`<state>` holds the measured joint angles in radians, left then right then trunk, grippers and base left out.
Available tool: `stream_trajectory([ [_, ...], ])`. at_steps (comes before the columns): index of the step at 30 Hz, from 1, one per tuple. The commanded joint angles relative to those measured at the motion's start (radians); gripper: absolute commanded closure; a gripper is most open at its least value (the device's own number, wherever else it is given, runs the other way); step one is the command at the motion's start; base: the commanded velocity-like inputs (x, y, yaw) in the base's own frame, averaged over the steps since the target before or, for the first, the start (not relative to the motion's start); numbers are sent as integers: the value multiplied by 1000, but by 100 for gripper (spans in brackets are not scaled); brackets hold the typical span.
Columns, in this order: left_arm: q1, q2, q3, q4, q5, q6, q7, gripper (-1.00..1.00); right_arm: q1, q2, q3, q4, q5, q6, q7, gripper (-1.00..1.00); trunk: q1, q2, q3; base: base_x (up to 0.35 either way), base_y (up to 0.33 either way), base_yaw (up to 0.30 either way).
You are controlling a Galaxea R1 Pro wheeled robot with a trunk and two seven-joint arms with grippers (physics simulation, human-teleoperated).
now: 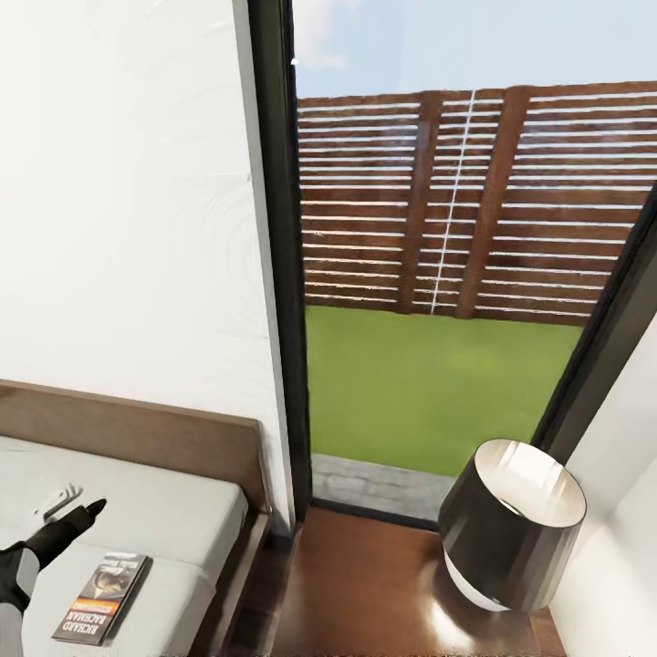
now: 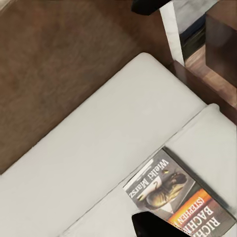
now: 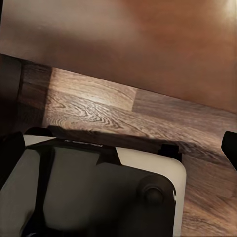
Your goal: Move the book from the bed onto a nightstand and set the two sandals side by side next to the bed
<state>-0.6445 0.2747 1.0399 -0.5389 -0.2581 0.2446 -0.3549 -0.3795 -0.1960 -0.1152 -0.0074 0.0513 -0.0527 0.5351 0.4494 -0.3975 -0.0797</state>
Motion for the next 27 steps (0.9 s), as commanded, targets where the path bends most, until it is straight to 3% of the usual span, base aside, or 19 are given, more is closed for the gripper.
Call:
stream_trajectory([
  [1,-2,0,8,17,0,-18,11,-100,-1,0,-8,1,5,-3,3,-100,1,-2,-4,0,0,0],
  [9,-2,12,14,47,28,-54,43,-100,-1,0,-8,1,5,-3,3,-100,1,-2,-16,0,0,0],
  [14,-1,50,14,47,133,-25,44,-100,-1,0,-8,1,5,-3,4,-100,1,-2,-24,0,0,0],
  [16,-2,66,14,46,187,30,44,-100,-1,0,-8,1,5,-3,5,-100,1,-2,-27,0,0,0],
  [19,-2,87,14,43,239,126,43,-100,-1,0,-8,1,5,-3,5,-100,1,-2,-32,0,0,0],
  [27,-2,83,12,43,252,151,41,-100,-1,0,-8,1,5,-4,5,-100,1,-2,-45,0,0,0],
])
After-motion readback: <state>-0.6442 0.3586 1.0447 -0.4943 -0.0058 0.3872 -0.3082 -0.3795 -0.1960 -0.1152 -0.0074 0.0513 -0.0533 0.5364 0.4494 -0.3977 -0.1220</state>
